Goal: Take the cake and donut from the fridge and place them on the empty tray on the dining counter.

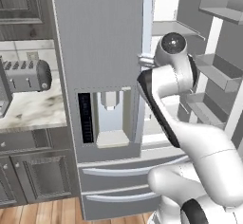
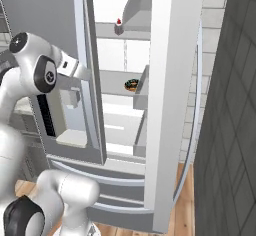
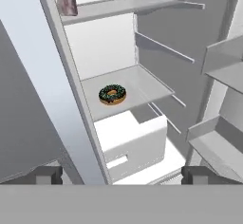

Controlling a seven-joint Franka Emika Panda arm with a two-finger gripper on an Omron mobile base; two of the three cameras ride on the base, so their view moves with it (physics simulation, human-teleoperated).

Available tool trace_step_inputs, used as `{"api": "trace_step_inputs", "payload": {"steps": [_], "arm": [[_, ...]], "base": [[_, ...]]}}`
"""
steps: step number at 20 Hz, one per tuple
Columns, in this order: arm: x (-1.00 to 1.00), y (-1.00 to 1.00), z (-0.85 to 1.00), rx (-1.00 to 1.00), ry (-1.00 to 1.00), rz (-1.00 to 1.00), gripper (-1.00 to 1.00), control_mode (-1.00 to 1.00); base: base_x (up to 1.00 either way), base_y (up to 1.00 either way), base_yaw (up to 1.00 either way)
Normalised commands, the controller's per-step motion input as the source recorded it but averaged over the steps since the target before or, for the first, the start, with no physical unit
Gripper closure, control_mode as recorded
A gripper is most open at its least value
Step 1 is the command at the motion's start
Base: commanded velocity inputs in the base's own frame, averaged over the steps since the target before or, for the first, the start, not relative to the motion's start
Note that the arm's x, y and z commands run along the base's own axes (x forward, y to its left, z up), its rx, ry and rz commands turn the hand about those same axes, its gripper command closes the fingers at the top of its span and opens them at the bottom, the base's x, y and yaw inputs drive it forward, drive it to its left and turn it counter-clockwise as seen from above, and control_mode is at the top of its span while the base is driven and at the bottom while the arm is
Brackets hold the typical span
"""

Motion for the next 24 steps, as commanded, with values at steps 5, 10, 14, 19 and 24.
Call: {"api": "trace_step_inputs", "payload": {"steps": [5,10,14,19,24], "arm": [[0.45,0.21,-0.33,0.04,0.18,0.23,-1.00,-1.00],[0.65,0.06,-0.46,0.01,0.05,0.16,-1.00,-1.00],[0.66,0.08,-0.42,0.00,0.00,0.11,-1.00,-1.00],[0.59,0.02,-0.29,0.00,0.00,0.06,-1.00,-1.00],[0.21,0.07,-0.30,0.00,-0.01,0.04,-1.00,-1.00]], "base": [[0.00,0.00,0.00],[0.00,0.00,0.00],[0.00,0.00,0.00],[0.00,0.00,0.00],[0.00,0.00,0.00]]}}
